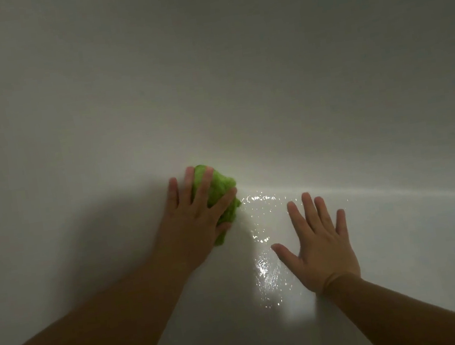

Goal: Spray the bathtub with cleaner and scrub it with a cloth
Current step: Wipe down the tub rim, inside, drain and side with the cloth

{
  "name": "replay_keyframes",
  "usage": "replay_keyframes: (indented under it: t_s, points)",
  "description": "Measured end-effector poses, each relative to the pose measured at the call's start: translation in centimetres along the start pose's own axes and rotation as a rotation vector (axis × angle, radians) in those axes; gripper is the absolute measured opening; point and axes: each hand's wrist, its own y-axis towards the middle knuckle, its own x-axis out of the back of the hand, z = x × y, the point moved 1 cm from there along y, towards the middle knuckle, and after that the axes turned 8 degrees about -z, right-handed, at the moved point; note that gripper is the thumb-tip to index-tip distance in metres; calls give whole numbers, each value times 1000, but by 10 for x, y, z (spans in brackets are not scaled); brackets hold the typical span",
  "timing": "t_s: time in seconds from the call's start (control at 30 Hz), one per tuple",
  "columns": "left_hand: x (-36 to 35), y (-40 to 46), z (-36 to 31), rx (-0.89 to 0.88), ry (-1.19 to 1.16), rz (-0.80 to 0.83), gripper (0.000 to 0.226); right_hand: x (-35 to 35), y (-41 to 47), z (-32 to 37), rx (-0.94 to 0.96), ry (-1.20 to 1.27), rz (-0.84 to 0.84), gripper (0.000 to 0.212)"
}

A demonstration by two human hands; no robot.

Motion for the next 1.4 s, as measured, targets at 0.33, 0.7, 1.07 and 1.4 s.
replay_keyframes:
  t_s: [0.33, 0.7, 1.07, 1.4]
  points:
    - [31, 63, 61, -121, 212, -230, 72, -7, 8, -11, 41, 34, -74, 77]
    - [137, 139, 108, -42, 197, -528, 69, -1, 5, -7, 3, 108, -139, 80]
    - [54, 117, 64, -83, 29, -529, 54, -1, 12, -8, -175, 165, -190, 87]
    - [-10, 61, 20, -176, 35, -203, 72, -3, 19, -12, -161, 142, -227, 81]
